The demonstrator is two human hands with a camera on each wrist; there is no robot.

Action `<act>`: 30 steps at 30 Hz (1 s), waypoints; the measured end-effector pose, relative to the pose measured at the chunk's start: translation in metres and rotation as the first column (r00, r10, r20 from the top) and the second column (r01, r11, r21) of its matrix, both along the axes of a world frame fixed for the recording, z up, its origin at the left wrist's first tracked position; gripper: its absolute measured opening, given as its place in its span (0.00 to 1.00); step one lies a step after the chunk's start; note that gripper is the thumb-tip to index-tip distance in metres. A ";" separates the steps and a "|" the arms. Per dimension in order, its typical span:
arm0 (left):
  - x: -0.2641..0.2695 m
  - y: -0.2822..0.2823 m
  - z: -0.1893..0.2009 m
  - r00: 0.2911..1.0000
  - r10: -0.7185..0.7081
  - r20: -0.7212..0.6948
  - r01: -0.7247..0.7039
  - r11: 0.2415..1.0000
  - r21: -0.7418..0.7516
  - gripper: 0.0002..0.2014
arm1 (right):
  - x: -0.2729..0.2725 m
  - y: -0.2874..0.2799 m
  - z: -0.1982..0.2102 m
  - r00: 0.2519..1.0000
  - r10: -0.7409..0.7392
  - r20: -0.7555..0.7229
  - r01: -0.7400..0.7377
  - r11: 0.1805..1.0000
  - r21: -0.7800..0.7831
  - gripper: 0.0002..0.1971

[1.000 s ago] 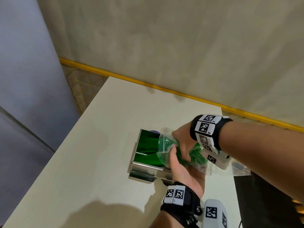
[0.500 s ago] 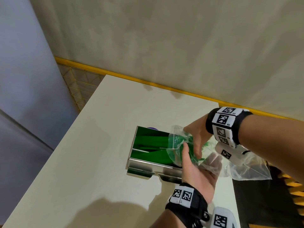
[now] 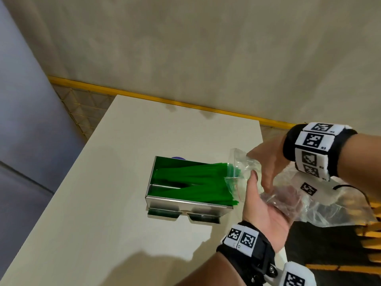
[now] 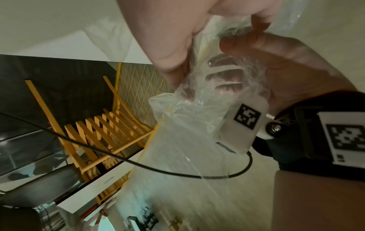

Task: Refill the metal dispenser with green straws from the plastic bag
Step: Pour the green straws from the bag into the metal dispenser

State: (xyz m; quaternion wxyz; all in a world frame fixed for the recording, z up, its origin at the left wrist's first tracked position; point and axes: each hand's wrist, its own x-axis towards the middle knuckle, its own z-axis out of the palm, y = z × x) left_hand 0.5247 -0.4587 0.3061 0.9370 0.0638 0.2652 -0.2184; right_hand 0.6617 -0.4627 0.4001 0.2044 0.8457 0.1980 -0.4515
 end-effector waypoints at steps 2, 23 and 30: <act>0.000 -0.007 0.003 0.998 -0.057 0.032 0.056 0.998 0.021 0.29 | -0.001 -0.018 0.005 0.995 -0.098 -0.017 0.098 0.995 0.018 0.43; -0.110 0.220 -0.013 0.663 -0.746 -0.053 -0.155 -0.207 0.966 0.09 | -0.163 -0.027 -0.059 0.965 -0.165 -0.205 0.255 0.387 0.886 0.16; -0.147 0.362 -0.055 0.811 -0.389 -0.437 -0.103 -0.831 0.547 0.25 | -0.174 0.003 -0.122 0.985 -0.169 0.045 0.082 0.676 0.732 0.17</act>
